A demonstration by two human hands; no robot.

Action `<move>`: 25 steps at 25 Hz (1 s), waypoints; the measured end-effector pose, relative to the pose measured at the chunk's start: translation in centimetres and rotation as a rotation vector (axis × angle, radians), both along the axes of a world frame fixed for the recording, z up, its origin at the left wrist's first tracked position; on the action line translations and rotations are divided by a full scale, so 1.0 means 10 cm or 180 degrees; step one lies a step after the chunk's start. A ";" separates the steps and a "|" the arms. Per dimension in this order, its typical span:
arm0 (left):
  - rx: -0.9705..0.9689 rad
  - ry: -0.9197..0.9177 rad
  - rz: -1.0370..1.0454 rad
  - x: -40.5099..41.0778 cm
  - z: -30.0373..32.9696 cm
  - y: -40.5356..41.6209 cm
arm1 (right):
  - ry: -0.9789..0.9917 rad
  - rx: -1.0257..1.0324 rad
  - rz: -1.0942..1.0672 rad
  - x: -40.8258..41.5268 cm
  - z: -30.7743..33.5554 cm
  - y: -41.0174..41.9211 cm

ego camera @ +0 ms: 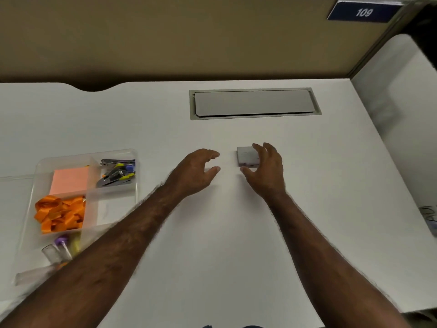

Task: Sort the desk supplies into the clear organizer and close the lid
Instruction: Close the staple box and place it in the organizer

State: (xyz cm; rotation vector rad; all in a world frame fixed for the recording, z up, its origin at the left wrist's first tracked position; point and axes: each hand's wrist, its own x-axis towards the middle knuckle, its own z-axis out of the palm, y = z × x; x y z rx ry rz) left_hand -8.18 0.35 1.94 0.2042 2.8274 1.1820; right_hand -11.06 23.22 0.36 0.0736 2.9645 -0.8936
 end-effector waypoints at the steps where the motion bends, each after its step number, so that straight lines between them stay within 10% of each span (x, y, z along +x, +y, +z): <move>1: -0.0028 -0.0090 -0.0003 -0.03 -0.04 0.12 | -0.0055 0.0034 0.0057 -0.05 -0.03 0.06; 18: -0.0062 -0.0452 0.0321 -0.03 -0.33 0.92 | 0.0029 0.0423 0.1000 0.02 -0.17 0.41; 25: -0.0525 -0.0722 0.0131 0.14 -0.40 0.82 | -0.0250 -0.0674 0.0961 0.17 -0.12 0.55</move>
